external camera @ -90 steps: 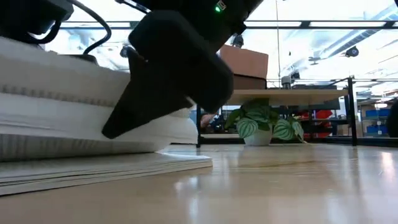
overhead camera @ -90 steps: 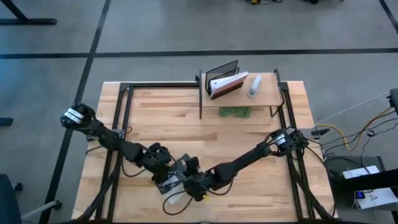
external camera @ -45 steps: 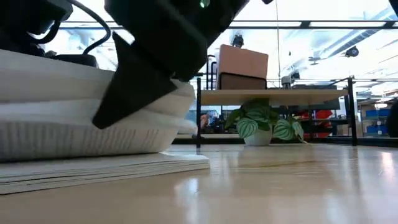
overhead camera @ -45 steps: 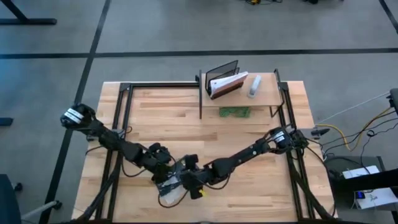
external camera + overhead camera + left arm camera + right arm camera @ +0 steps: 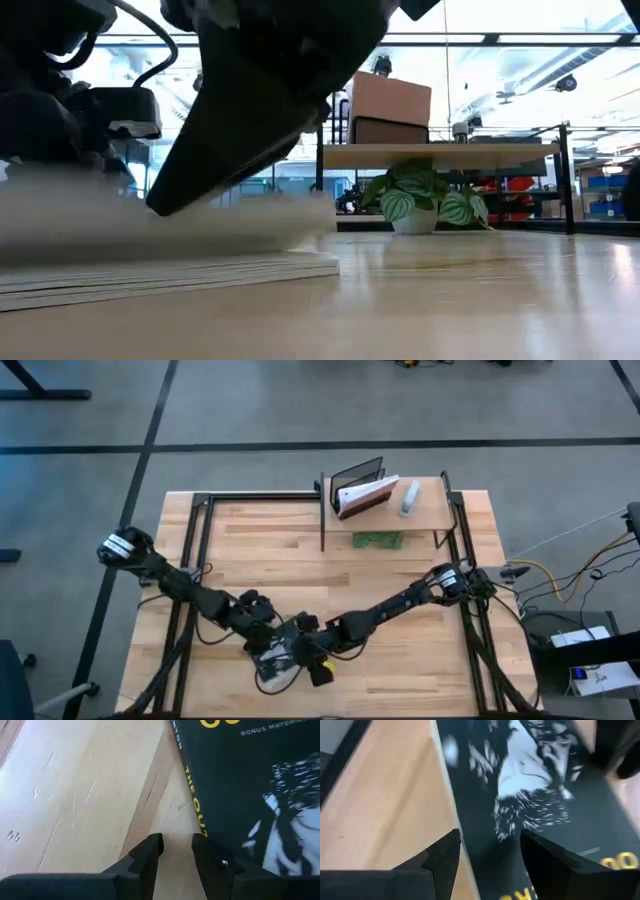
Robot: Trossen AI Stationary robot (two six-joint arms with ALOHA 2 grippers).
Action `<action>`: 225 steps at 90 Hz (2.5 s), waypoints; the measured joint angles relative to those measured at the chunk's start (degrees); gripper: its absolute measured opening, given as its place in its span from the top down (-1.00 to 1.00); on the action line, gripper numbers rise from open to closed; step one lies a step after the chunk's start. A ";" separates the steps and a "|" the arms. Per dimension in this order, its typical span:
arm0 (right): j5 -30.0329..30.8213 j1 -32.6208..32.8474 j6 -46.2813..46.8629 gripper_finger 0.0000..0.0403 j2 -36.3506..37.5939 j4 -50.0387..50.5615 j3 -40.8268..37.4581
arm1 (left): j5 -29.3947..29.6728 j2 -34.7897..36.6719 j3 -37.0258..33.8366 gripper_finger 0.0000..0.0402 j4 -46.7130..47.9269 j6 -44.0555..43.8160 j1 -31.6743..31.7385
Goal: Stock shelves
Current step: Put the black book into the black desk organizer on the shelf
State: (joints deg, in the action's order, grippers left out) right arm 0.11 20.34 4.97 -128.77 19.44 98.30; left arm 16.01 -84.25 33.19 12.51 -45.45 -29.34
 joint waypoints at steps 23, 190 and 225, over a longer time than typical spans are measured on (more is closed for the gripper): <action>-0.14 -0.91 0.40 0.10 -0.02 0.05 -0.27 | 0.02 0.00 0.00 0.50 -0.02 -0.01 0.00; 13.81 0.98 -12.54 -0.08 -1.42 2.81 5.32 | 0.60 0.00 -0.33 0.47 -1.05 0.00 0.04; 13.43 1.00 -12.58 -0.12 -1.42 2.82 6.34 | 0.63 0.00 -0.55 0.50 -1.38 -0.02 0.04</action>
State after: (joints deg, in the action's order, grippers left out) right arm 13.54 21.34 -7.62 -130.19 22.26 104.64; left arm 16.64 -84.25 32.64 11.14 -45.47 -29.30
